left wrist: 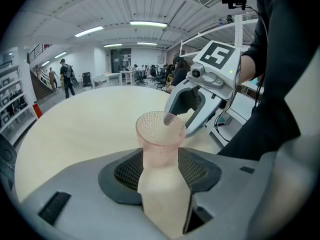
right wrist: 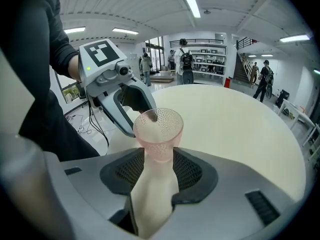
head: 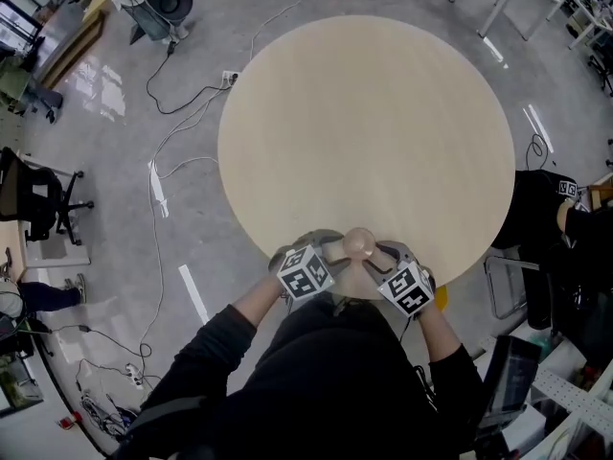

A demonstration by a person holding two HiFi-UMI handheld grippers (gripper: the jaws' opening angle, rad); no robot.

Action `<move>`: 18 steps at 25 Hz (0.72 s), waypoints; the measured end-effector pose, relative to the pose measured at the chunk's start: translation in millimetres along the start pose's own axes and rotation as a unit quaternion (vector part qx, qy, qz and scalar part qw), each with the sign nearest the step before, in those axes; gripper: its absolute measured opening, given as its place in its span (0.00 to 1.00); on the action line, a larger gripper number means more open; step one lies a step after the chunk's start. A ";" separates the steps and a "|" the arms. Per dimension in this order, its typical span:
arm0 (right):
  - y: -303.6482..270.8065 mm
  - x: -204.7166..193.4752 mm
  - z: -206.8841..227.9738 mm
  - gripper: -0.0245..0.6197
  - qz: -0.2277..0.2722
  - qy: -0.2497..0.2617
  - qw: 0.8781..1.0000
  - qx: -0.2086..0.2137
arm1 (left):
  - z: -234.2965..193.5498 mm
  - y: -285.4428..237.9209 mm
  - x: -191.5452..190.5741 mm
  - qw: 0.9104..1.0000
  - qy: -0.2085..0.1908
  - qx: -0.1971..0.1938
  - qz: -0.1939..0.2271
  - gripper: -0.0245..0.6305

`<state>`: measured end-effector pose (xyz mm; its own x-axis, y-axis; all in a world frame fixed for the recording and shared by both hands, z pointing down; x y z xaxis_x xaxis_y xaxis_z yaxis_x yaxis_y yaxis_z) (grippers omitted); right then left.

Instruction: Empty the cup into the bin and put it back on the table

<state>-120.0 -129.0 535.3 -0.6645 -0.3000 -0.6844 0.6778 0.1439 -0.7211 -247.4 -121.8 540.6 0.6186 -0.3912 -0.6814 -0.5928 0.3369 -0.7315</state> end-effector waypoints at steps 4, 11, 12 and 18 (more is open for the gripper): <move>-4.3 -1.6 0.9 0.33 -0.003 -0.001 1.000 0.006 | -0.6 -3.1 -4.3 1.000 0.007 -0.003 -0.005 0.39; -8.6 -2.9 0.9 0.33 0.001 -0.014 1.000 0.002 | -4.2 -4.2 -7.8 1.000 0.011 -0.007 -0.006 0.39; -8.9 -3.7 1.2 0.33 0.002 -0.017 1.000 0.000 | -4.5 -5.0 -9.8 1.000 0.013 -0.007 -0.008 0.40; 2.6 -7.7 -3.3 0.33 0.017 -0.057 0.998 -0.023 | -4.5 8.5 -31.3 0.999 0.055 0.004 -0.002 0.40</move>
<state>-114.2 -123.3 538.3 -0.5999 -0.3986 -0.6937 0.6822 0.1982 -0.7038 -274.1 -110.6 555.8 0.5608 -0.4833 -0.6722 -0.5858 0.3422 -0.7347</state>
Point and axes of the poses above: the fingertips, and each gripper's own axes: y backward along the fingers, z to its right, x out of its top, the point moved 7 cm from there along y, backward along the fingers, and after that the axes turned 5 degrees about x, right-handed, at the moved point
